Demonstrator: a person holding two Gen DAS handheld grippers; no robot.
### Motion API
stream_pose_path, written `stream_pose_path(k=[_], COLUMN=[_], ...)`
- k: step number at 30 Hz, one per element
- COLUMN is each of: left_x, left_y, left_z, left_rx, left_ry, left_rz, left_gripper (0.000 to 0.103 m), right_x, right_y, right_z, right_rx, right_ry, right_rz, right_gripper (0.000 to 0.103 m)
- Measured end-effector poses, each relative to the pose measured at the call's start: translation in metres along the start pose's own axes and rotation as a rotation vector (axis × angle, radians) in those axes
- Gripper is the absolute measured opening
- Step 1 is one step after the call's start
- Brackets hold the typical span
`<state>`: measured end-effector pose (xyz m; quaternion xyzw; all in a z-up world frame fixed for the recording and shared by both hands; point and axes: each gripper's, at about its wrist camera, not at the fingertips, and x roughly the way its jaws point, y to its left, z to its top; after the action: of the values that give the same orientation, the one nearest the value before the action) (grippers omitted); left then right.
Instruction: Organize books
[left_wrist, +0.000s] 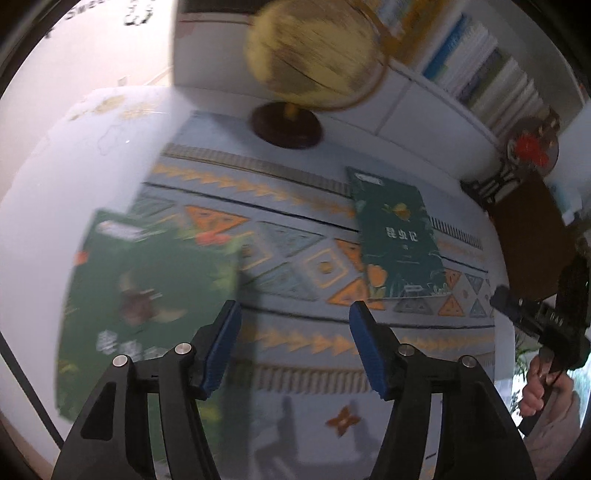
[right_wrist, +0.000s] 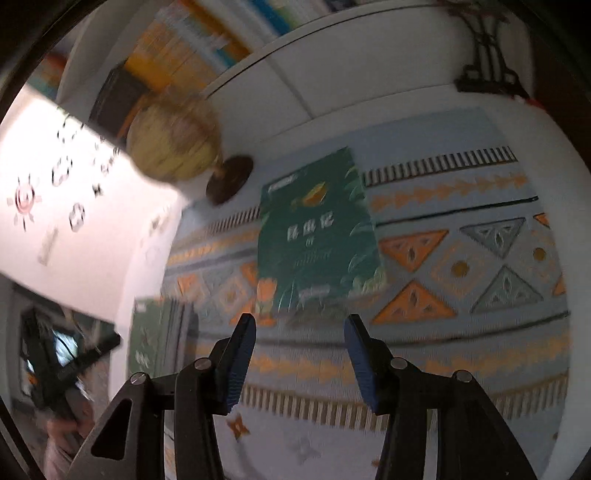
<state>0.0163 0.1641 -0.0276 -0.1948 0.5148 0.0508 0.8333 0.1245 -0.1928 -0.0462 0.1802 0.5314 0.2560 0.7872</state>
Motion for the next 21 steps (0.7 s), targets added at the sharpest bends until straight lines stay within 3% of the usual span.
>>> stream_pose_path(k=[6,15,21], left_x=[0.057,0.124,0.152], left_y=[-0.049,-0.088,-0.085], left_z=[0.018,0.026,0.024], left_rx=[0.059,0.125,0.060], left_ry=[0.060,0.144,0.198], left_rz=[0.015,0.069,0.015], left_gripper=[0.059,0.059,0.059], right_x=[0.026,0.082,0.101], right_y=[-0.016,-0.039,-0.045], right_z=[0.037,0.053,0.052], right_rx=[-0.022,-0.082,-0.089], right_ry=[0.001,0.062,0.047], right_rz=[-0.067,-0.130,-0.128], right_gripper=[0.048,0.048,0.052])
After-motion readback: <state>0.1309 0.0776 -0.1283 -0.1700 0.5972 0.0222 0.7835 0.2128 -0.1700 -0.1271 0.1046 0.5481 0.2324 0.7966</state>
